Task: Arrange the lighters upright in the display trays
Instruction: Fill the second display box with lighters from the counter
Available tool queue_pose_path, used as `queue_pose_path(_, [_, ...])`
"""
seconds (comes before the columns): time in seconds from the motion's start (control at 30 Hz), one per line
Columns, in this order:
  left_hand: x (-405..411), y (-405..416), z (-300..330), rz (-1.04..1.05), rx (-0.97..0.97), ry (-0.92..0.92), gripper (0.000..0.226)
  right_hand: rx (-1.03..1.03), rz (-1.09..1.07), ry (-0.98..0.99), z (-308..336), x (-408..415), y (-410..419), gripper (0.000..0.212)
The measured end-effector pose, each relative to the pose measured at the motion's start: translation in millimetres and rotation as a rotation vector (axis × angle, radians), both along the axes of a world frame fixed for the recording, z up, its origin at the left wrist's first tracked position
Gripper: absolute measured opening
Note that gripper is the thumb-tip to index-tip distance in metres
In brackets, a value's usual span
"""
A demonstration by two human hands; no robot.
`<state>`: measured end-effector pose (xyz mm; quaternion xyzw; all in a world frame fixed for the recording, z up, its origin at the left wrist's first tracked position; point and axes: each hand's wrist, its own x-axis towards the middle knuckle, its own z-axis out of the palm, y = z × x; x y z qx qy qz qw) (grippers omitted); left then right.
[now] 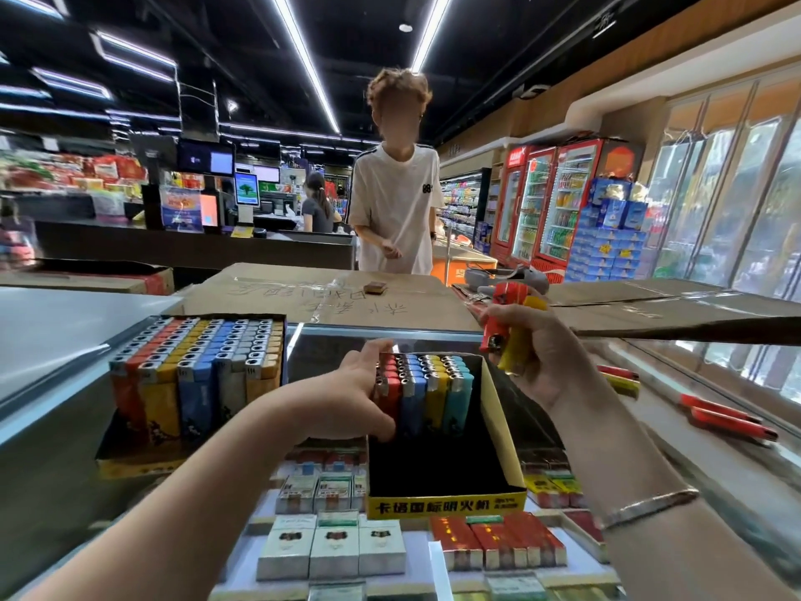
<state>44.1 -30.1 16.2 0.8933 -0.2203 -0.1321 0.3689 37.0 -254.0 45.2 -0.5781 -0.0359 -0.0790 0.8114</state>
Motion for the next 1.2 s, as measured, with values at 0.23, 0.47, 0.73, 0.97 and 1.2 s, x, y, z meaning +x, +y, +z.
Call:
queue_pose_path(0.23, [-15, -10, 12, -0.029, -0.18, -0.374, 0.082, 0.024, 0.106, -0.062, -6, -13, 13, 0.067])
queue_pose_path(0.47, [-29, -19, 16, -0.008, -0.521, -0.378, 0.046, 0.068, 0.21, -0.192, -10, -23, 35, 0.049])
queue_pose_path(0.73, [-22, -7, 24, 0.167, -0.865, -0.274, 0.016, -0.114, 0.24, -0.287, -13, -28, 41, 0.032])
queue_pose_path(0.97, [-30, 8, 40, 0.154, -0.719, -0.546, 0.021, -0.08, -0.035, -0.252, -9, -18, 23, 0.035])
queue_pose_path(1.2, [-34, 22, 42, -0.127, -0.189, -0.476, 0.021, -0.154, -0.176, -0.115, -23, -5, 22, 0.041])
